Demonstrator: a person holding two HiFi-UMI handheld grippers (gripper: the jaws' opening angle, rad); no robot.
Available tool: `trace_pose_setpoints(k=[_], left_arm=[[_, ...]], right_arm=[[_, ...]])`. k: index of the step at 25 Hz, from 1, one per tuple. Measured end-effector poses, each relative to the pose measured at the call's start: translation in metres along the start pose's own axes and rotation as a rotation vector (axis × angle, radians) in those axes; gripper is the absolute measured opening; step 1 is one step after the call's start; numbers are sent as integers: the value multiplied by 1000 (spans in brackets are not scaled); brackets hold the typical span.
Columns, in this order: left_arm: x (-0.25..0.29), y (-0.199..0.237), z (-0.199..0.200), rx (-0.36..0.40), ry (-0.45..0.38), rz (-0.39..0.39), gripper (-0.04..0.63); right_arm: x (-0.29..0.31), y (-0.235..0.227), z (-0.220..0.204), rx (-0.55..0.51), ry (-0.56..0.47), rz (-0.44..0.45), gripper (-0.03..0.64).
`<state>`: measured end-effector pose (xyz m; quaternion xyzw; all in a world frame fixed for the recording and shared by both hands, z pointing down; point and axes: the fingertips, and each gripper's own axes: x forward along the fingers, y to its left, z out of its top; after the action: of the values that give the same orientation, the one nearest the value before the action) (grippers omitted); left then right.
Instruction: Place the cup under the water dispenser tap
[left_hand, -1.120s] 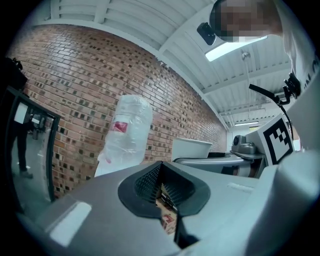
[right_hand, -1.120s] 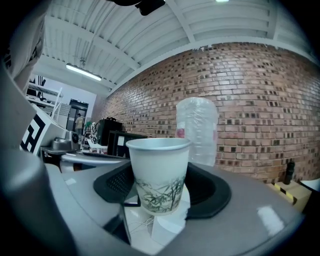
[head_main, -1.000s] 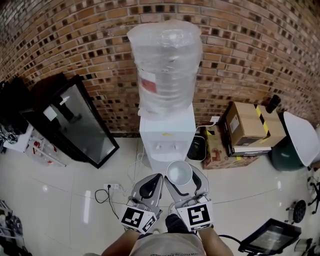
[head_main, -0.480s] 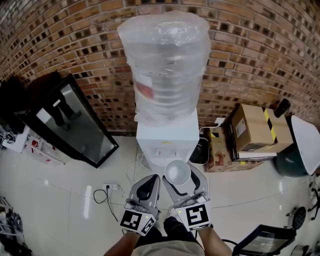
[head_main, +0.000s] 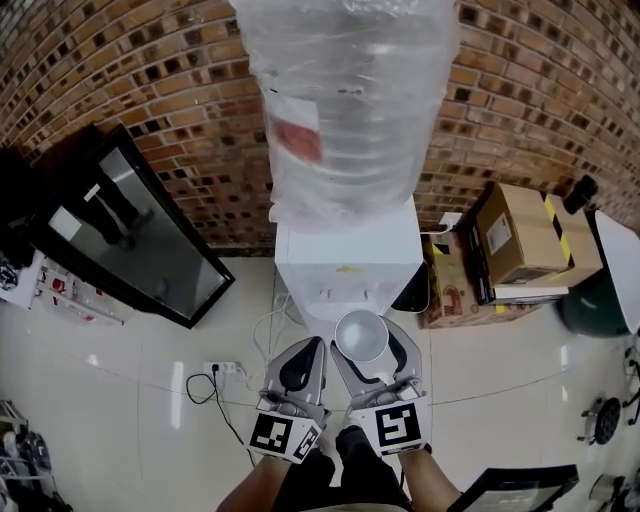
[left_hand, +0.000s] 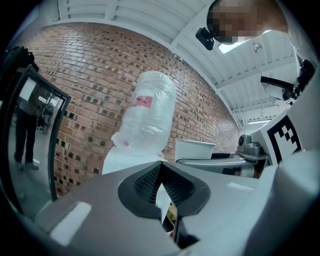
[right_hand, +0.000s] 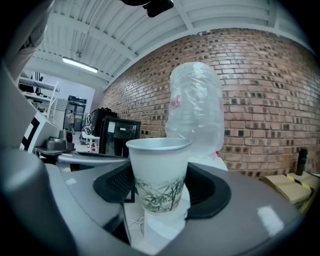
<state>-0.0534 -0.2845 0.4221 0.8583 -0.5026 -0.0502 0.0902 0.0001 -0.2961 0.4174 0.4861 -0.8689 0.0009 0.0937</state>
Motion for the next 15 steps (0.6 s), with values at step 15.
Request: trace_pose_setpoints(k=[15], left_arm=[[9, 47, -110, -19, 12, -3, -14]], right_arm=[[61, 16, -140, 10, 21, -2, 319]])
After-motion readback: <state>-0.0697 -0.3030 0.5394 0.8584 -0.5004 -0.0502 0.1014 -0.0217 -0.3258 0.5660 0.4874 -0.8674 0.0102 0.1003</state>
